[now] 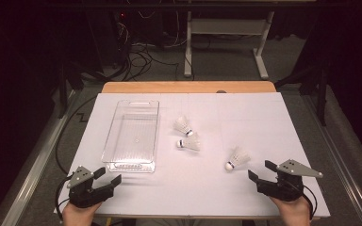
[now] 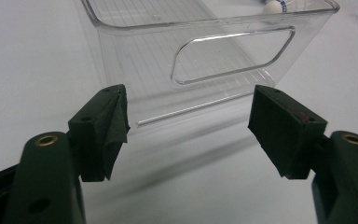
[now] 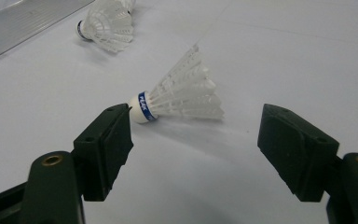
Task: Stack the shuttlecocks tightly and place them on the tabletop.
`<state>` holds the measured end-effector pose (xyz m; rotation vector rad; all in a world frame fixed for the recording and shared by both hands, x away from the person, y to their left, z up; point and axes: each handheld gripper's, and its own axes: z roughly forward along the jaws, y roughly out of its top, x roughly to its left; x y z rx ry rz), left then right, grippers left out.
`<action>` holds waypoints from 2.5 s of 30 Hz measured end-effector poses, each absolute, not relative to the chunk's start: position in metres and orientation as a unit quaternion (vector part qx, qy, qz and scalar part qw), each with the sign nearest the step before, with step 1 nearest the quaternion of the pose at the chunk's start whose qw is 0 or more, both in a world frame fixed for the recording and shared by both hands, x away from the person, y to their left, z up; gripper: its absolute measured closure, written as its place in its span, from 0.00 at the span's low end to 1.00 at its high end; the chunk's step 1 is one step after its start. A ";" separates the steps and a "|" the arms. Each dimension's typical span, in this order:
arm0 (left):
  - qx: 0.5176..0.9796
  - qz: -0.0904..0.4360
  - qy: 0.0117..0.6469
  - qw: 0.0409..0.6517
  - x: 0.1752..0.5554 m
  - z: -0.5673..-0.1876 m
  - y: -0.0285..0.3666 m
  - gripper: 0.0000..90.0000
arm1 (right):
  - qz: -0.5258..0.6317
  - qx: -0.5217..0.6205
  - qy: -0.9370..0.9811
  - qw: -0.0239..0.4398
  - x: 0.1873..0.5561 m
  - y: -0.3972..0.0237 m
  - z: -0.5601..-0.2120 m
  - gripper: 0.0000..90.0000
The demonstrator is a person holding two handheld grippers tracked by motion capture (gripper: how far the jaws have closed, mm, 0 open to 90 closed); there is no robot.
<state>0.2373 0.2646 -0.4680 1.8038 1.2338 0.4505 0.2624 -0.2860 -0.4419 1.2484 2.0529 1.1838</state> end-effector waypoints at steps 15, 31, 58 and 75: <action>0.726 0.177 0.497 0.442 0.237 -0.468 0.264 0.33 | 0.424 0.450 0.752 0.229 0.281 -0.271 -0.433 0.29; 0.722 0.176 0.499 0.446 0.237 -0.467 0.266 0.33 | 0.404 0.461 0.761 0.210 0.302 -0.264 -0.421 0.38; 0.724 0.176 0.497 0.444 0.237 -0.467 0.265 0.33 | 0.349 0.488 0.790 0.128 0.340 -0.255 -0.410 0.55; 0.726 0.176 0.493 0.447 0.237 -0.467 0.265 0.33 | 0.317 0.494 0.803 0.104 0.353 -0.247 -0.411 0.62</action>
